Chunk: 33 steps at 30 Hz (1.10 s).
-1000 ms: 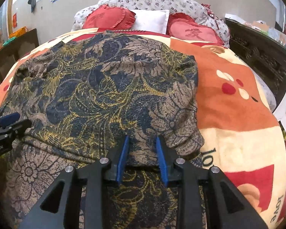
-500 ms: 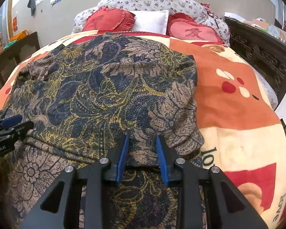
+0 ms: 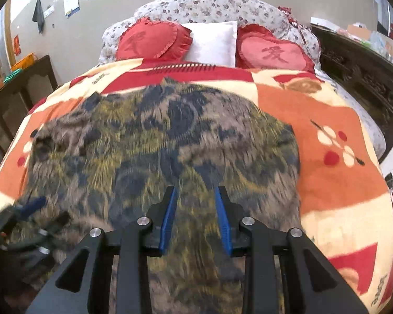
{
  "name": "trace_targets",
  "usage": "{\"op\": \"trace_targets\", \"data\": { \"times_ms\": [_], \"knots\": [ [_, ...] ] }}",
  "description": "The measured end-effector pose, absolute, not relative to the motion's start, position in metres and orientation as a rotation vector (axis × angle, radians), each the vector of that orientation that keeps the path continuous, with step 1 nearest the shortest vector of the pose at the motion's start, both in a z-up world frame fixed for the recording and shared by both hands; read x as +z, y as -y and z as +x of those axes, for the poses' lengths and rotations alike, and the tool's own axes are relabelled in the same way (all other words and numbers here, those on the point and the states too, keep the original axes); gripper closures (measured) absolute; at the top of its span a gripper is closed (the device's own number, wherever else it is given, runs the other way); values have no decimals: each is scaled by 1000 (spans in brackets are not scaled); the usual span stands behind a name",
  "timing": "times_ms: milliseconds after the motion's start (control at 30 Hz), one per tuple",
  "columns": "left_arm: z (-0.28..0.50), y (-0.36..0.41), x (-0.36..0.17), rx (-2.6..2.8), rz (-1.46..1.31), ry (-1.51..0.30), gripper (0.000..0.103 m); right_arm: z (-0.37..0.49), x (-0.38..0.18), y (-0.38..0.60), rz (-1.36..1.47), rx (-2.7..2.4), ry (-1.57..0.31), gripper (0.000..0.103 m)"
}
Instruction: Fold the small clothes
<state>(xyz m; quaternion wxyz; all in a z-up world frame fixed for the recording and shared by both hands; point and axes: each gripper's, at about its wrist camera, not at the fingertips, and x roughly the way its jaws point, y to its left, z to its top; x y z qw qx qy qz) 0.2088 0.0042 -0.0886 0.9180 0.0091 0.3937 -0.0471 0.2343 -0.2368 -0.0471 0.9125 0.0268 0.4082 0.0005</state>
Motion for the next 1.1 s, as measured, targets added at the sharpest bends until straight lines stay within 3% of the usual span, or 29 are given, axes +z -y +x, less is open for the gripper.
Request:
{"op": "trace_targets", "data": {
  "times_ms": [100, 233, 333, 600, 800, 1000, 1100],
  "knots": [
    [242, -26, -105, -36, -14, -885, 42, 254, -55, 235, 59, -14, -849, 72],
    [243, -29, -117, -26, -12, -844, 40, 278, -85, 238, 115, 3, -913, 72],
    [246, -30, -118, -29, -23, -850, 40, 272, -95, 233, 70, -2, -851, 71],
    [234, -30, -96, -81, 9, -910, 39, 250, -65, 243, 53, 52, -889, 71],
    [148, -80, -50, -200, 45, -885, 32, 148, -37, 247, 8, 145, -835, 71],
    [61, -118, -80, -255, -59, -1042, 32, 95, -87, 236, 9, 168, -926, 71],
    [19, -122, -96, -301, -135, -1099, 32, 89, -97, 239, 20, 159, -866, 71]
  ]
}}
